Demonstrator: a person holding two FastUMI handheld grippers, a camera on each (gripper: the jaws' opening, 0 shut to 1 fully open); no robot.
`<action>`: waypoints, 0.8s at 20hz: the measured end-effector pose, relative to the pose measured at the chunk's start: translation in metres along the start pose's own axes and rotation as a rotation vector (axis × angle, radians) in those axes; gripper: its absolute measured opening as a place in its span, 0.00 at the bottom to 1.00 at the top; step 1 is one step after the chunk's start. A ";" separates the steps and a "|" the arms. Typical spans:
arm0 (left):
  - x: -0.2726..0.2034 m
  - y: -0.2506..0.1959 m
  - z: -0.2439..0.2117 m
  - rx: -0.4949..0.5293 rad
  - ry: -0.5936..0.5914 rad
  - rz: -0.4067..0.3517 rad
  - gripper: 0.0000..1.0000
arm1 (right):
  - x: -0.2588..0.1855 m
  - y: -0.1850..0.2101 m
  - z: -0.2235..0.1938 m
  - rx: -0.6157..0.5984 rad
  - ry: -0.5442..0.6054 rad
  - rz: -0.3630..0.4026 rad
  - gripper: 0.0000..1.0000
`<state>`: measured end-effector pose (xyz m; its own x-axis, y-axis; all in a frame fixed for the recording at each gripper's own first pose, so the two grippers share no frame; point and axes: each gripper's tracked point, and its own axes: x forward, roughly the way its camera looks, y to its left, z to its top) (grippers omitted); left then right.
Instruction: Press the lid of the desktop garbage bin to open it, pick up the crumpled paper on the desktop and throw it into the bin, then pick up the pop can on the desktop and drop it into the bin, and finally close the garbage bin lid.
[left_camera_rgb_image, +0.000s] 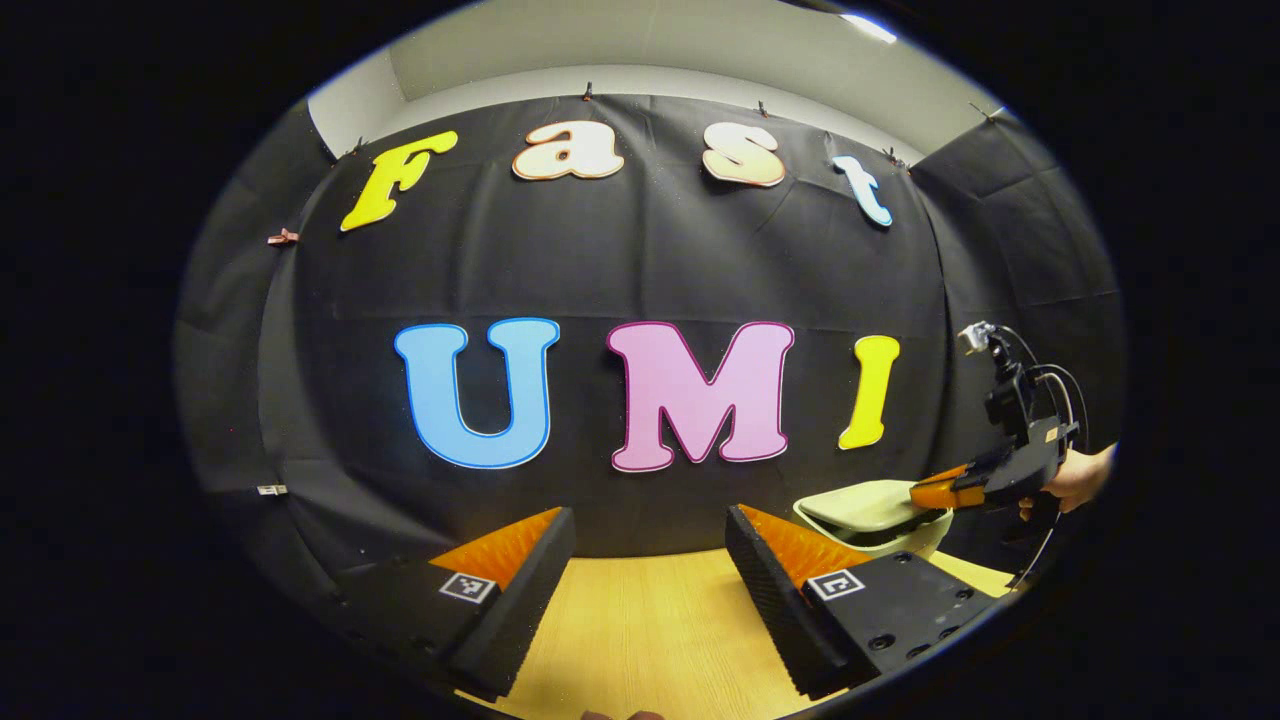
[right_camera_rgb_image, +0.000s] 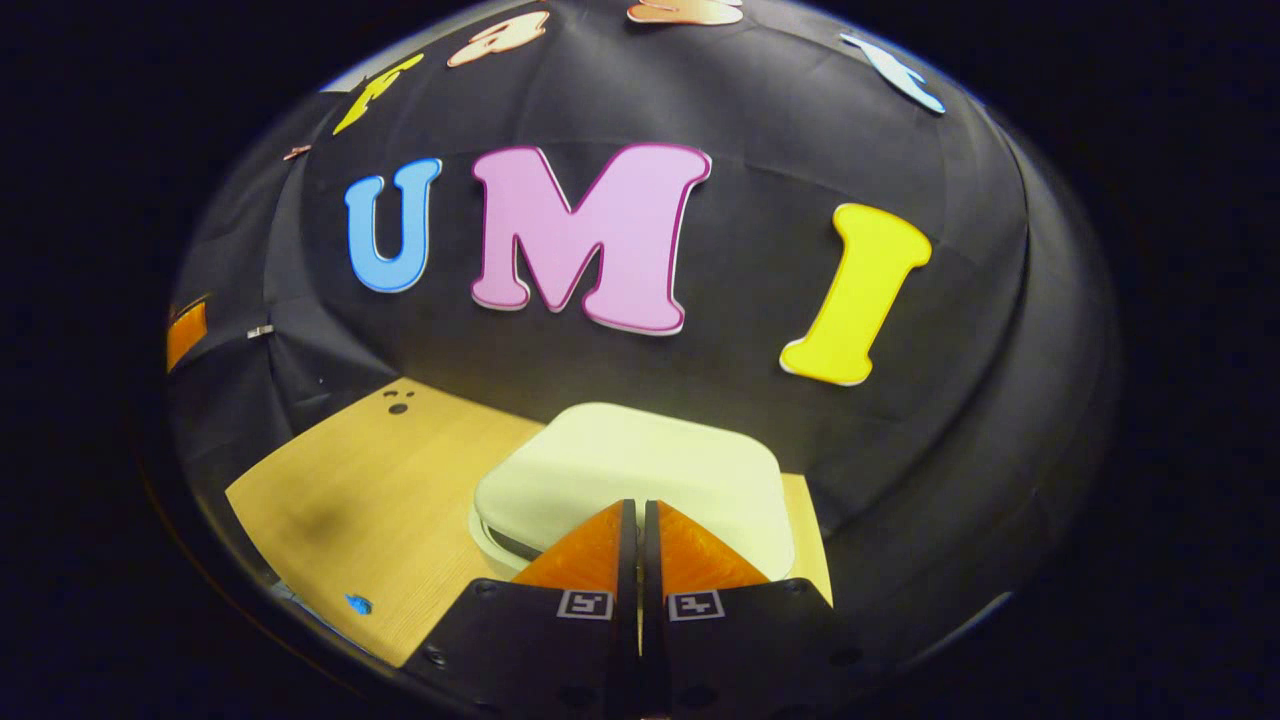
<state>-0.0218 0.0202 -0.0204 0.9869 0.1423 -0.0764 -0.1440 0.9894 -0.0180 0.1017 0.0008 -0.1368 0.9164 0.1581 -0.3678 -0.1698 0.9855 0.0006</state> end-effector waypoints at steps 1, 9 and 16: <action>0.000 -0.001 0.001 0.000 0.000 -0.002 0.97 | -0.003 -0.001 0.010 0.005 -0.041 -0.010 0.06; 0.001 -0.001 -0.008 -0.007 0.015 -0.022 0.97 | -0.030 -0.011 0.049 -0.007 -0.211 -0.071 0.05; -0.001 -0.002 -0.054 -0.044 0.126 -0.072 0.97 | -0.054 0.001 0.056 0.009 -0.273 -0.058 0.12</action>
<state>-0.0268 0.0161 -0.0738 0.9782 0.0634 -0.1978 -0.0790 0.9943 -0.0715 0.0726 -0.0034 -0.0651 0.9884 0.1115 -0.1031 -0.1126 0.9936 -0.0042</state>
